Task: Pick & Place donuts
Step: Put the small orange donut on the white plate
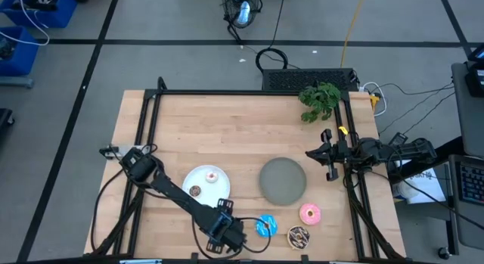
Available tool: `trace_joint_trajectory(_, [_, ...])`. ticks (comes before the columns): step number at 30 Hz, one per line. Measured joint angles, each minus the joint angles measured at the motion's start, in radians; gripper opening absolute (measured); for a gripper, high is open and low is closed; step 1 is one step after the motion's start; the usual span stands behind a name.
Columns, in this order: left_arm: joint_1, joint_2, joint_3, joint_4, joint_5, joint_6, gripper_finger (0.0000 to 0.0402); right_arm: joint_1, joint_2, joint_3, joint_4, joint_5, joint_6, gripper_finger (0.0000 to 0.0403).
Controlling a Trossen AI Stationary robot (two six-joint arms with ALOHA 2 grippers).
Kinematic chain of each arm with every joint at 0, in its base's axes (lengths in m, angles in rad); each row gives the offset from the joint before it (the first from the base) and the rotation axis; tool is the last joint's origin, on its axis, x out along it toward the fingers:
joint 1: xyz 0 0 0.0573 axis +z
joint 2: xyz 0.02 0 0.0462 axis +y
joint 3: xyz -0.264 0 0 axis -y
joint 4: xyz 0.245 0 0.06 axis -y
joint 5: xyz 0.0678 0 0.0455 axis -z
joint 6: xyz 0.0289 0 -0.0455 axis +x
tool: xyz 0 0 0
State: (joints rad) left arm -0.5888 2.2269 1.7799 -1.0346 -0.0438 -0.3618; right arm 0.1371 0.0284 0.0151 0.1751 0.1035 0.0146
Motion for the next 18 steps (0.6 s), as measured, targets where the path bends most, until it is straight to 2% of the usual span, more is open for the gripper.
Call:
trace_joint_trajectory(6, [0.0, 0.0, -0.051, 0.05, 0.001, 0.02, 0.0333, 0.0, 0.0, 0.0, 0.0, 0.0, 0.0, 0.0])
trace_joint_trajectory(18, [0.015, 0.0, -0.054, 0.105, 0.019, 0.072, 0.0332, 0.0, 0.0, 0.0, 0.0, 0.0, 0.0, 0.0])
